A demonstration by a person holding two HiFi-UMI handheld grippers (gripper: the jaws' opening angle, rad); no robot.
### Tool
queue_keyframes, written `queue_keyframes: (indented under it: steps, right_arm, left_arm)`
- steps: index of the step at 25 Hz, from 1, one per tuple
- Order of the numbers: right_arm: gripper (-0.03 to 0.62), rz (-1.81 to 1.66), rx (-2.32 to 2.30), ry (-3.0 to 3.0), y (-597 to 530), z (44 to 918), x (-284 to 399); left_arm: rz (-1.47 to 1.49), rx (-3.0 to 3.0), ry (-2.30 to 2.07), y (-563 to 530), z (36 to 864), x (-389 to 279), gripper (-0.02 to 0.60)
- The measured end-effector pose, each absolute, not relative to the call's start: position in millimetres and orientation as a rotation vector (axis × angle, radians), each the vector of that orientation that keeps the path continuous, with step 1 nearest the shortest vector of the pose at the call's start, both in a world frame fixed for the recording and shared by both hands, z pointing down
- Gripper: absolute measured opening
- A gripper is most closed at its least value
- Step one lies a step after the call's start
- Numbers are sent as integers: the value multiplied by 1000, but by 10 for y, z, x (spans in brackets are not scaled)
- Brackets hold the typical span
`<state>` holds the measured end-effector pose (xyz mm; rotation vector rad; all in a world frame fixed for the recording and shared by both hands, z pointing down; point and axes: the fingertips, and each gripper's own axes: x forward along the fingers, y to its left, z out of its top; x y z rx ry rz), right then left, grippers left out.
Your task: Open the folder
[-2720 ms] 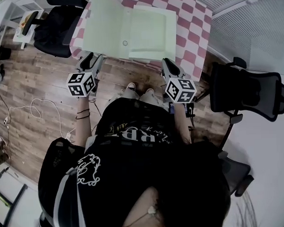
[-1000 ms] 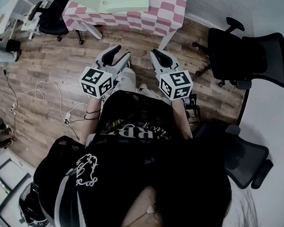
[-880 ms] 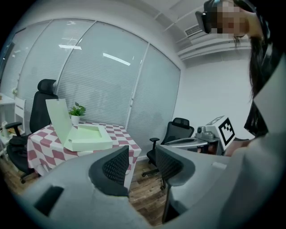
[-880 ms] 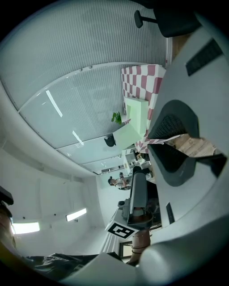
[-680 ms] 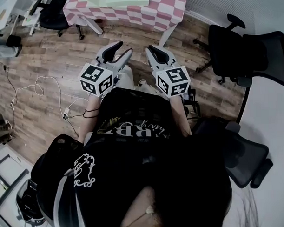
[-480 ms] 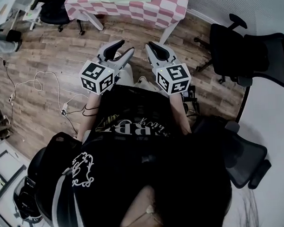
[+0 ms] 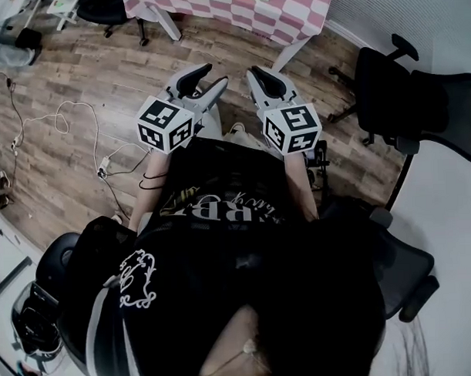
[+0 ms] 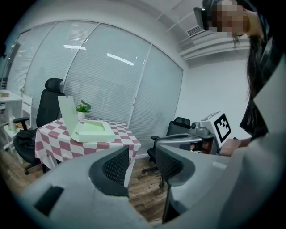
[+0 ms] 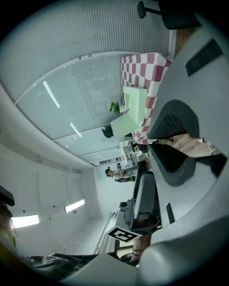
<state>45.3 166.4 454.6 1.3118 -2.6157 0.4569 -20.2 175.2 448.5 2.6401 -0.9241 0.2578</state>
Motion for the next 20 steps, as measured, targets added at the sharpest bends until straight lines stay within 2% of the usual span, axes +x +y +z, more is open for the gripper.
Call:
queue_keyframes:
  steps: [8,20]
  right_arm:
    - [38,462,1263,-2620,1631,4587,365]
    - [38,478,1300,-2593,1576,4633,610]
  left_arm:
    - [244,2610,-959,1705,4505,-289,183]
    - [270,2625,-909,1663,4528,-33,183]
